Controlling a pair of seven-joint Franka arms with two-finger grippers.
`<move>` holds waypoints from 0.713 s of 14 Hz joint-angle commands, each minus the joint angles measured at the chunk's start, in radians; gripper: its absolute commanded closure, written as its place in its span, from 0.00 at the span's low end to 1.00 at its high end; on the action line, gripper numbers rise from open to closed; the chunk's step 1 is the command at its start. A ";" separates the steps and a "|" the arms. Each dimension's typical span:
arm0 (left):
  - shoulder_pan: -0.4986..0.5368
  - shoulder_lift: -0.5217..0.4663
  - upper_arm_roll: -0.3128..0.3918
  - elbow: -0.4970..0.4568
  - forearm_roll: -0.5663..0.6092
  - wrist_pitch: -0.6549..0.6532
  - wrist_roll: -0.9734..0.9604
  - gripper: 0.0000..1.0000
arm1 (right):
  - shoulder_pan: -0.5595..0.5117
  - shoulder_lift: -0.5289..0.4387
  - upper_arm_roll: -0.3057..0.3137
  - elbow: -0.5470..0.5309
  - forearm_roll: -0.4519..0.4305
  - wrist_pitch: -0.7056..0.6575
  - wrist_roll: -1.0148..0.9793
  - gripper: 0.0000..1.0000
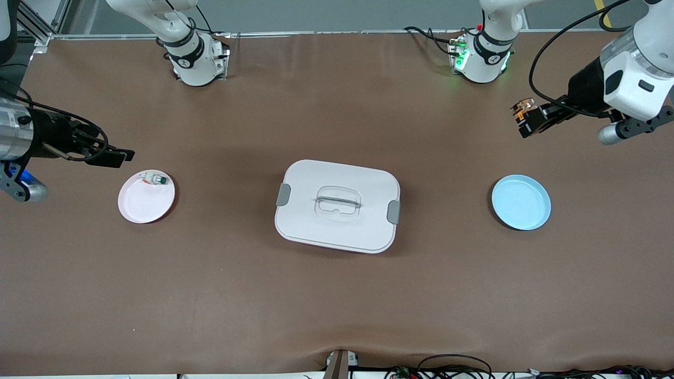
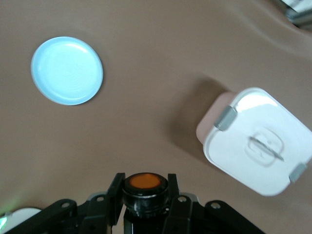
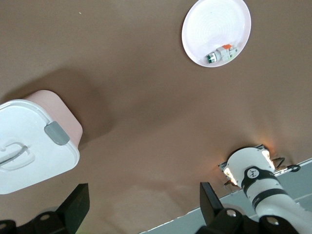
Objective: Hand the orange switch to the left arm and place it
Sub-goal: 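Move the held switch with the left gripper over the blue plate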
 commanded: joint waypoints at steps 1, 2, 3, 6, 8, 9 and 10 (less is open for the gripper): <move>0.004 0.022 -0.007 0.009 0.053 -0.021 -0.170 1.00 | -0.013 -0.005 0.011 -0.005 -0.065 -0.006 -0.108 0.00; 0.007 0.023 -0.007 0.007 0.053 -0.022 -0.229 1.00 | -0.013 -0.005 0.010 -0.005 -0.082 -0.007 -0.169 0.00; 0.018 0.025 -0.007 0.006 0.053 -0.024 -0.279 1.00 | -0.013 -0.005 0.010 -0.006 -0.111 -0.010 -0.232 0.00; 0.028 0.035 -0.007 0.006 0.095 -0.025 -0.456 1.00 | -0.028 -0.005 0.011 -0.006 -0.171 -0.027 -0.391 0.00; 0.031 0.039 -0.006 -0.016 0.104 -0.010 -0.537 1.00 | -0.039 -0.003 0.011 -0.008 -0.181 -0.030 -0.402 0.00; 0.036 0.037 -0.007 -0.037 0.124 0.019 -0.576 1.00 | -0.047 -0.003 0.011 -0.008 -0.182 -0.033 -0.403 0.00; 0.039 0.037 -0.007 -0.059 0.144 0.043 -0.615 1.00 | -0.050 -0.001 0.011 -0.009 -0.184 -0.036 -0.403 0.00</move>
